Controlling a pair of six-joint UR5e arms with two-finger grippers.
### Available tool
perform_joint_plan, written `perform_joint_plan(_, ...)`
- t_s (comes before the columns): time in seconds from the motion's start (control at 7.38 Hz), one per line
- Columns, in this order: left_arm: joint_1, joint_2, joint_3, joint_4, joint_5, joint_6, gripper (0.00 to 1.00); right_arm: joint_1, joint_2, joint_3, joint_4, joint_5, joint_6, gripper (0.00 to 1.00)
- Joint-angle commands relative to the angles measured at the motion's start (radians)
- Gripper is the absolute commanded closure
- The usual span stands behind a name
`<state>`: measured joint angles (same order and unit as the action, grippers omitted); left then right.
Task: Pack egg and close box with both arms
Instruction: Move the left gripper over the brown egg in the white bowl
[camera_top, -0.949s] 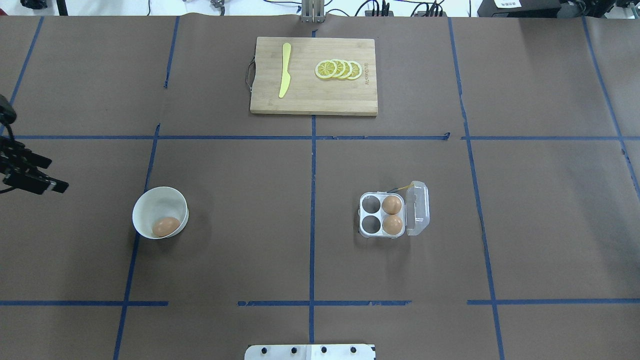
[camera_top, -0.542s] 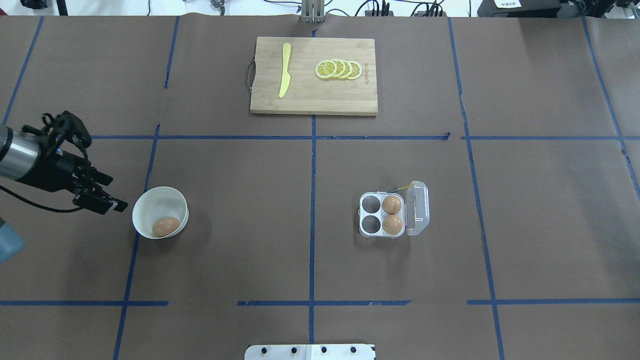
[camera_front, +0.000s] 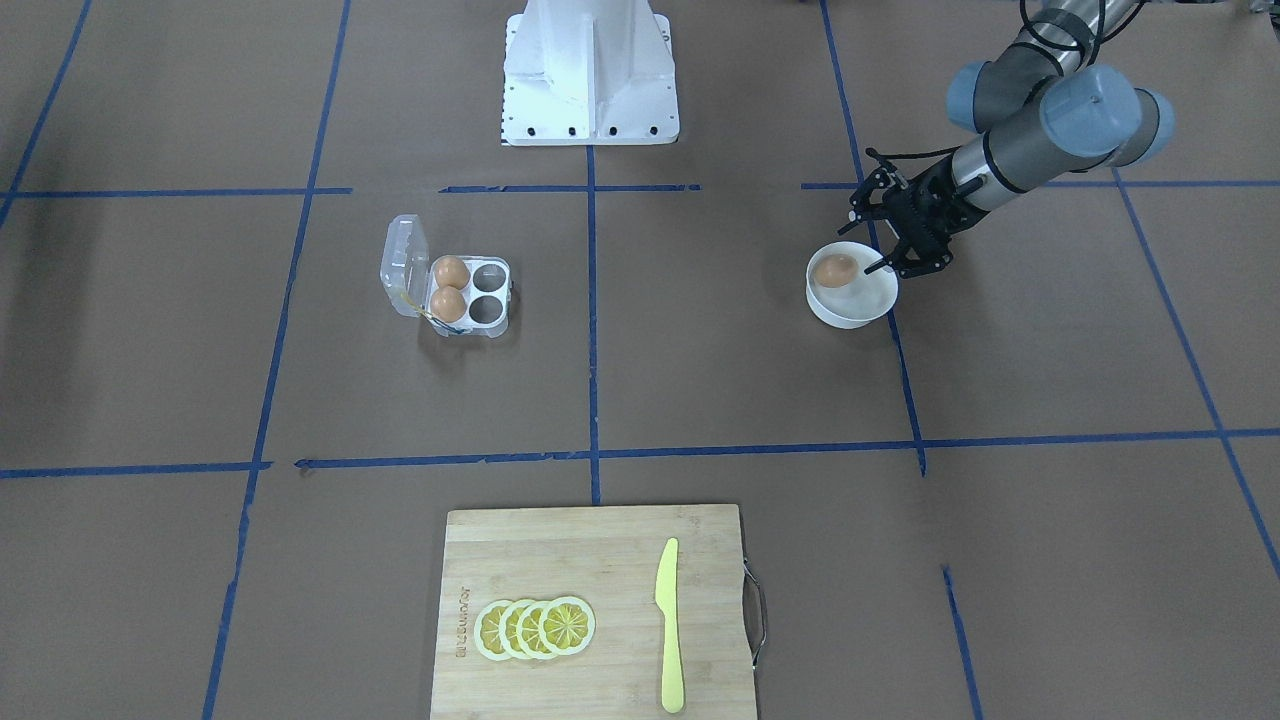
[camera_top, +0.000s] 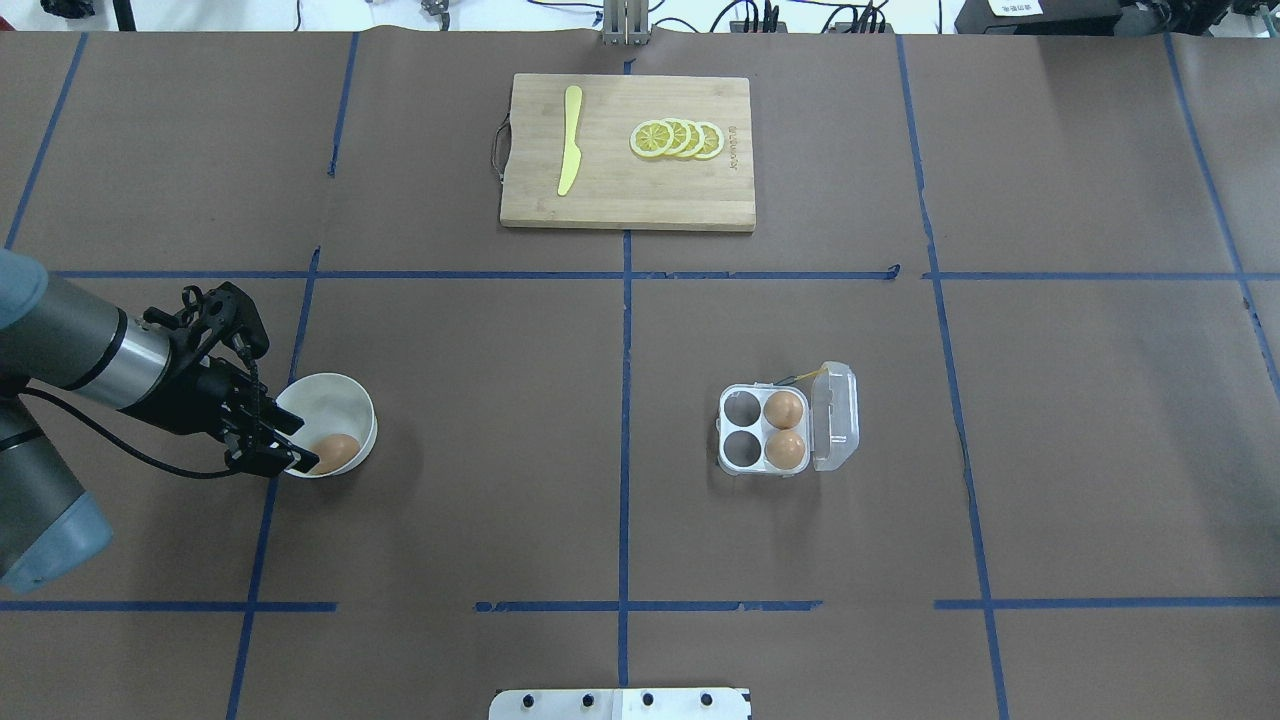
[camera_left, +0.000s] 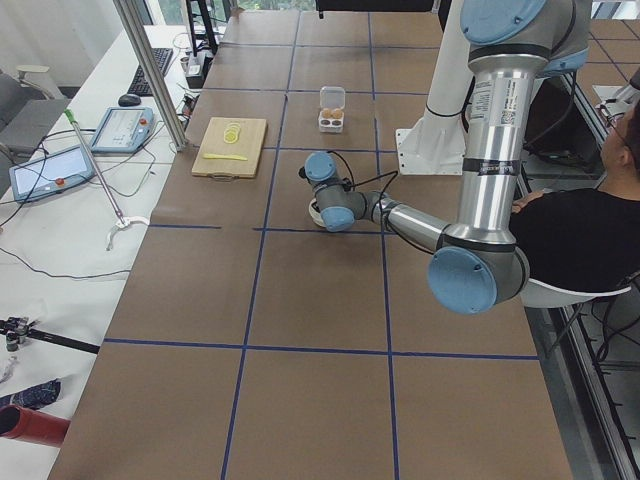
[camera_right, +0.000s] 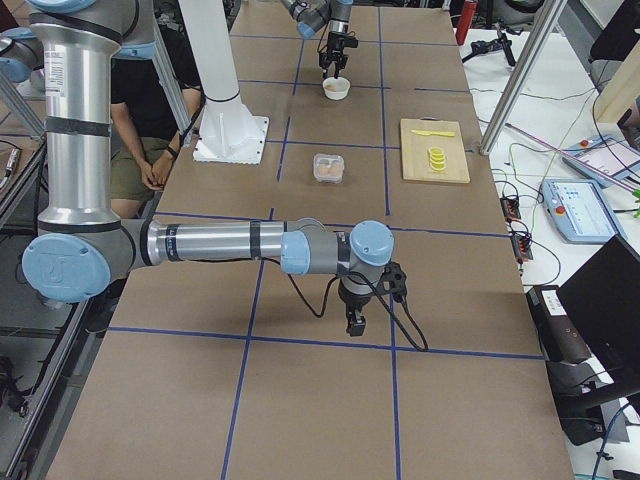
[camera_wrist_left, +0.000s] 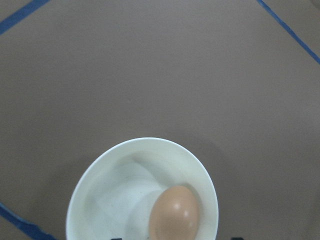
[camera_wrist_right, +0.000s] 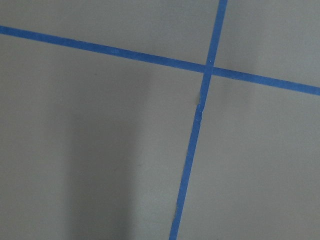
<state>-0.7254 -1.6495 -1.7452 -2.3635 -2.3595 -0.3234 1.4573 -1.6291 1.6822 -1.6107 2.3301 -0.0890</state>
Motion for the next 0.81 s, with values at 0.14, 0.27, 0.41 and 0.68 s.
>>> perform_joint_plan(0.14,0.023,-0.012,0.01,0.007,0.006,0.058,0.35,0.0,0.0,-0.007,0.0,0.0,-0.002,0.0)
perform_joint_plan(0.27,0.023,-0.013,0.009,0.035,0.008,0.111,0.36,0.0,0.0,-0.009,0.002,0.0,-0.002,0.0)
perform_joint_plan(0.41,0.021,-0.019,0.007,0.064,0.017,0.163,0.36,0.0,0.0,-0.015,0.002,0.0,-0.002,0.0)
perform_joint_plan(0.68,0.021,-0.052,0.003,0.145,0.074,0.213,0.36,0.0,0.0,-0.016,0.002,0.002,-0.002,0.0)
